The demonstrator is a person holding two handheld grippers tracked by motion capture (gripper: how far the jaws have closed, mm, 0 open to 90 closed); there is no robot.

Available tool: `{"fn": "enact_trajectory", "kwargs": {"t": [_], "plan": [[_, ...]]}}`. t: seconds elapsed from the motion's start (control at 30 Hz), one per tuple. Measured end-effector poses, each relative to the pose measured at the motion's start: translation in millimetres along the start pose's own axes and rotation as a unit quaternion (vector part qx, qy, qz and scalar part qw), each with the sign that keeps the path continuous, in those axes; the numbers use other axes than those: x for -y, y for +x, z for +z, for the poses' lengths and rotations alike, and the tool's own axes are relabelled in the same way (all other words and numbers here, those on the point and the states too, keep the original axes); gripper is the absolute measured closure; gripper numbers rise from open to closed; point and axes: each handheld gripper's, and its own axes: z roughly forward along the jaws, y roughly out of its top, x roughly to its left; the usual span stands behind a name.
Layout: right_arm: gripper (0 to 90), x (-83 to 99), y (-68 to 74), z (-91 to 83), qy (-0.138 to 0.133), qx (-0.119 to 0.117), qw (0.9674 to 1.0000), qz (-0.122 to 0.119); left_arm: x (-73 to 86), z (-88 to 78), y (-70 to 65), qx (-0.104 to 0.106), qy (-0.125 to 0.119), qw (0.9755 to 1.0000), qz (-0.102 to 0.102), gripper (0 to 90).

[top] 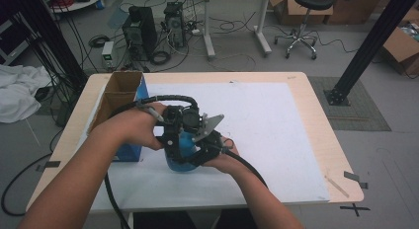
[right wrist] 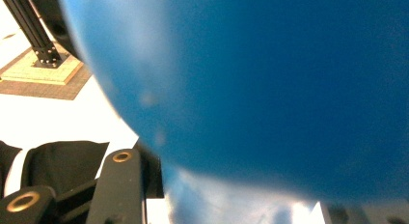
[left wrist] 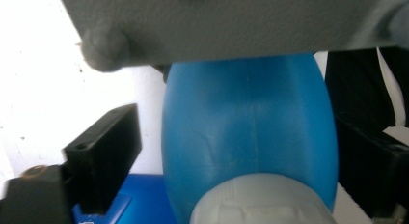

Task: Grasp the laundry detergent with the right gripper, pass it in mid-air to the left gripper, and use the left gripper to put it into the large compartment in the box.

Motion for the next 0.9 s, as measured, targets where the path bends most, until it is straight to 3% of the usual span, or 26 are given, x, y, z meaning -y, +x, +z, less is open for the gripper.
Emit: {"fn": "enact_trajectory", "kwargs": {"t": [0.3, 0.9], "plan": [[46.0, -0.7, 0.3, 0.9, 0.001, -0.001, 1.0, -0.001, 1.2, -0.5, 0.7, -0.013, 0.008, 0.9999, -0.004, 18.6], [46.1, -1.4, -1.5, 2.5, -0.005, 0.003, 1.0, -0.003, 2.8, 1.0, -1.1, -0.014, 0.011, 0.9998, -0.006, 27.4]]}}
